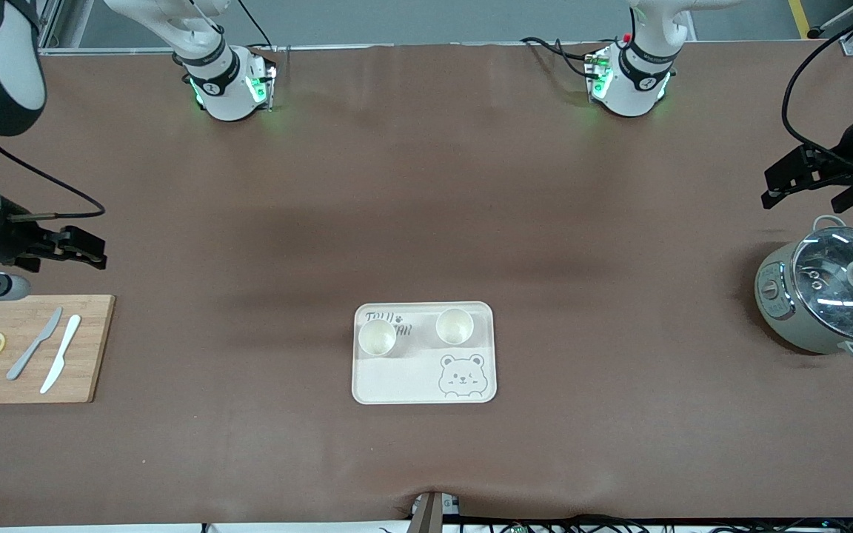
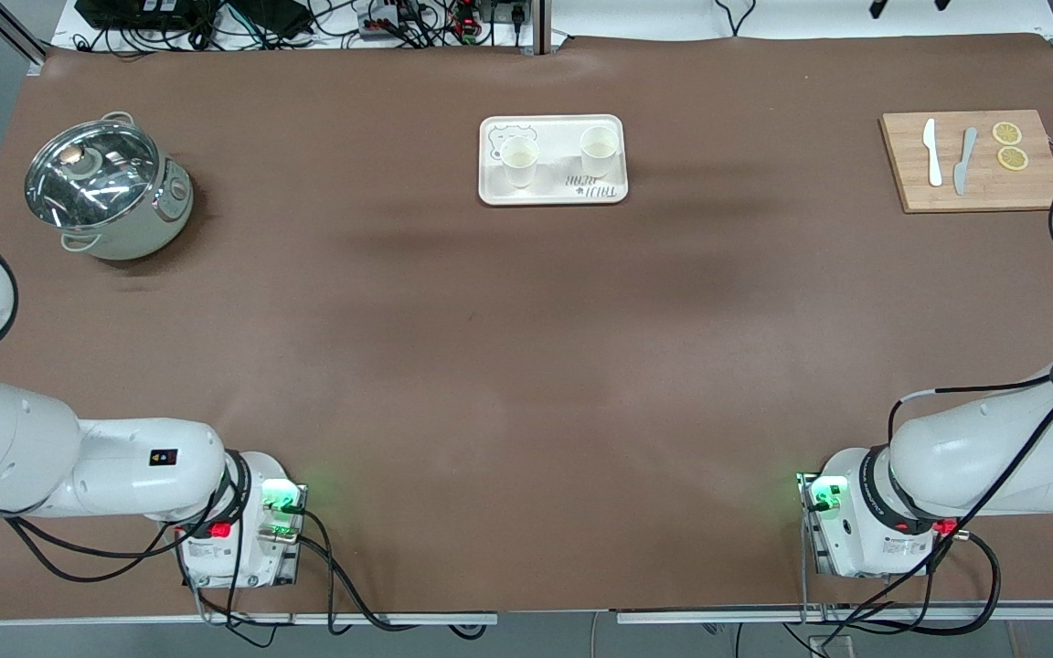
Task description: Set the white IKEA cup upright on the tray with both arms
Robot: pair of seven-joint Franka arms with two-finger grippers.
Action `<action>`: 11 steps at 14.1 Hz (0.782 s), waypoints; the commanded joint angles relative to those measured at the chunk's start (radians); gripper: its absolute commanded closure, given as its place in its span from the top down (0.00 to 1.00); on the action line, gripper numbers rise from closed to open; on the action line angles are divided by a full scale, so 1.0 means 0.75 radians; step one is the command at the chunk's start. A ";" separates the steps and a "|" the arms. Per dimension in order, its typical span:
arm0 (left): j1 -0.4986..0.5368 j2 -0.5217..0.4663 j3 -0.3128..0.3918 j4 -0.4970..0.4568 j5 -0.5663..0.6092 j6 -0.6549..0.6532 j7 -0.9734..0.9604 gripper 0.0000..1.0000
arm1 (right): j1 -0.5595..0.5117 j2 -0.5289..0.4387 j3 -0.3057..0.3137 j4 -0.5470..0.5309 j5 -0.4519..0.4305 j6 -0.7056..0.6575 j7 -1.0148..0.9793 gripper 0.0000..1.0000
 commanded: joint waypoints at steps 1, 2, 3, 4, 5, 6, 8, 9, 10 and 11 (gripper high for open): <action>-0.003 0.013 -0.022 0.033 0.032 -0.019 -0.039 1.00 | -0.064 -0.025 0.023 0.007 -0.013 -0.034 -0.131 1.00; -0.003 0.015 -0.022 0.033 0.032 -0.019 -0.039 1.00 | -0.064 -0.025 0.023 0.007 -0.033 -0.050 -0.131 1.00; -0.003 0.015 -0.022 0.031 0.034 -0.019 -0.039 1.00 | -0.064 -0.029 0.021 0.009 -0.039 -0.062 -0.135 1.00; -0.003 0.015 -0.022 0.031 0.034 -0.019 -0.039 1.00 | -0.073 -0.049 0.017 0.017 -0.037 -0.069 -0.143 1.00; -0.003 0.015 -0.022 0.033 0.034 -0.017 -0.039 1.00 | -0.095 -0.054 0.011 0.017 -0.033 -0.069 -0.147 1.00; -0.003 0.015 -0.022 0.033 0.034 -0.017 -0.039 1.00 | -0.109 -0.054 0.012 0.017 -0.029 -0.069 -0.147 1.00; -0.003 0.017 -0.022 0.033 0.038 -0.015 -0.037 1.00 | -0.111 -0.056 0.012 0.017 -0.031 -0.071 -0.147 1.00; -0.003 0.017 -0.020 0.033 0.038 -0.015 -0.037 1.00 | -0.111 -0.064 0.010 0.017 -0.027 -0.071 -0.143 1.00; -0.001 0.017 -0.022 0.033 0.038 -0.015 -0.037 1.00 | -0.120 -0.068 0.008 0.017 -0.021 -0.069 -0.143 1.00; -0.001 0.017 -0.022 0.033 0.038 -0.015 -0.037 1.00 | -0.132 -0.070 0.010 0.017 -0.017 -0.069 -0.143 1.00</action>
